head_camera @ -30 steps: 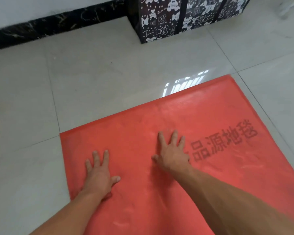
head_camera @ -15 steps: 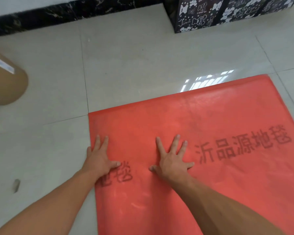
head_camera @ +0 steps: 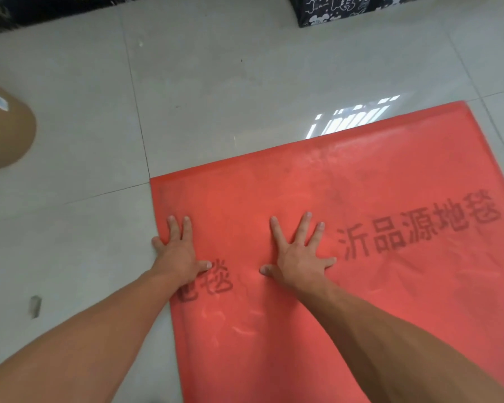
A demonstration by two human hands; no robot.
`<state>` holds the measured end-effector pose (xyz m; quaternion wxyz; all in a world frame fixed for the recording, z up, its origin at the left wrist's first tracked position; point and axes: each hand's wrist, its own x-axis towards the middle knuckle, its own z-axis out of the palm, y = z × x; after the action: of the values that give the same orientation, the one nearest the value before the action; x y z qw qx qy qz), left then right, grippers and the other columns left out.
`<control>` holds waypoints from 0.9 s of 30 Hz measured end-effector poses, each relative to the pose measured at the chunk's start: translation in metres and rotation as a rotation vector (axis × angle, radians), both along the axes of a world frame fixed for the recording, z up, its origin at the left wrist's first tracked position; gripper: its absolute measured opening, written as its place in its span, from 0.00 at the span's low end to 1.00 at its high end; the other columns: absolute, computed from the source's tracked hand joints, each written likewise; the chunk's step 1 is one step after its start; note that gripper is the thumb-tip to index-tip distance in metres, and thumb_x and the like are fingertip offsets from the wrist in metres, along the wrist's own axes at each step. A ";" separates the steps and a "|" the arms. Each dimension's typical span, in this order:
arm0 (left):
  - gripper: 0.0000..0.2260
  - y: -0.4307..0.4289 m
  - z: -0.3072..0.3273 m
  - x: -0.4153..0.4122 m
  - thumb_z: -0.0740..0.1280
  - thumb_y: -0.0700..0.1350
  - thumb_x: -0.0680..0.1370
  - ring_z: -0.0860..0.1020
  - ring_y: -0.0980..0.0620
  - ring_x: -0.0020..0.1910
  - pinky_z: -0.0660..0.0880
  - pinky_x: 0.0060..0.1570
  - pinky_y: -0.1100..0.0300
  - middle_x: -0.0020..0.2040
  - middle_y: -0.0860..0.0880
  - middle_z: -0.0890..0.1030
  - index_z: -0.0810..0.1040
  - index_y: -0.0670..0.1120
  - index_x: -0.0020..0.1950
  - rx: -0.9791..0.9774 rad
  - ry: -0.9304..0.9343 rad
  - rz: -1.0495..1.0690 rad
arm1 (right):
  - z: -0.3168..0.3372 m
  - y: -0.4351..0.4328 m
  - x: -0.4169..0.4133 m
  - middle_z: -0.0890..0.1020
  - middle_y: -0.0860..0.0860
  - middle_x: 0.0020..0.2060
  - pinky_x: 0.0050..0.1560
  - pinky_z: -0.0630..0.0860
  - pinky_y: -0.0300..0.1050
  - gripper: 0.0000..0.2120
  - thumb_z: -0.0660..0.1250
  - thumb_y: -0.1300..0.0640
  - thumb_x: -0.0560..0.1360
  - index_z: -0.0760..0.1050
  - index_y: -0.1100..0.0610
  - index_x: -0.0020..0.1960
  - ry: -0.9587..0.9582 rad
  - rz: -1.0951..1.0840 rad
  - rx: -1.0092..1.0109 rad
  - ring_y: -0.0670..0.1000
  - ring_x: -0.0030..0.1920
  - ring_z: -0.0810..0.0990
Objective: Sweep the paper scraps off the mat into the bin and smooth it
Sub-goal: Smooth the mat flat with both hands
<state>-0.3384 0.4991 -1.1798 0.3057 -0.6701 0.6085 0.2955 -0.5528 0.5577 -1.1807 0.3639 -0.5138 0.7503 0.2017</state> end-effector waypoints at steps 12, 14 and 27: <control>0.53 0.123 0.020 -0.024 0.73 0.58 0.71 0.36 0.38 0.78 0.45 0.77 0.51 0.79 0.49 0.32 0.35 0.50 0.79 -0.066 0.122 0.103 | -0.003 0.003 0.000 0.26 0.57 0.73 0.57 0.58 0.83 0.53 0.70 0.32 0.66 0.31 0.31 0.72 0.008 0.001 -0.068 0.66 0.73 0.29; 0.56 0.149 0.016 -0.031 0.73 0.58 0.71 0.32 0.37 0.76 0.43 0.76 0.51 0.77 0.48 0.28 0.31 0.50 0.78 0.029 0.050 0.092 | -0.003 0.003 0.000 0.26 0.56 0.73 0.57 0.58 0.83 0.53 0.71 0.32 0.66 0.32 0.31 0.72 -0.002 0.003 -0.064 0.66 0.73 0.29; 0.59 0.148 0.000 -0.035 0.75 0.58 0.69 0.29 0.32 0.73 0.43 0.75 0.43 0.76 0.45 0.27 0.29 0.47 0.77 0.070 0.000 0.052 | 0.016 0.030 0.009 0.31 0.51 0.76 0.59 0.63 0.78 0.49 0.70 0.34 0.68 0.38 0.31 0.74 -0.063 0.082 -0.061 0.60 0.76 0.34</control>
<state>-0.3730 0.6467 -1.1795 0.3209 -0.6745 0.5803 0.3245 -0.5435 0.5875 -1.1648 0.3631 -0.5612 0.7223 0.1774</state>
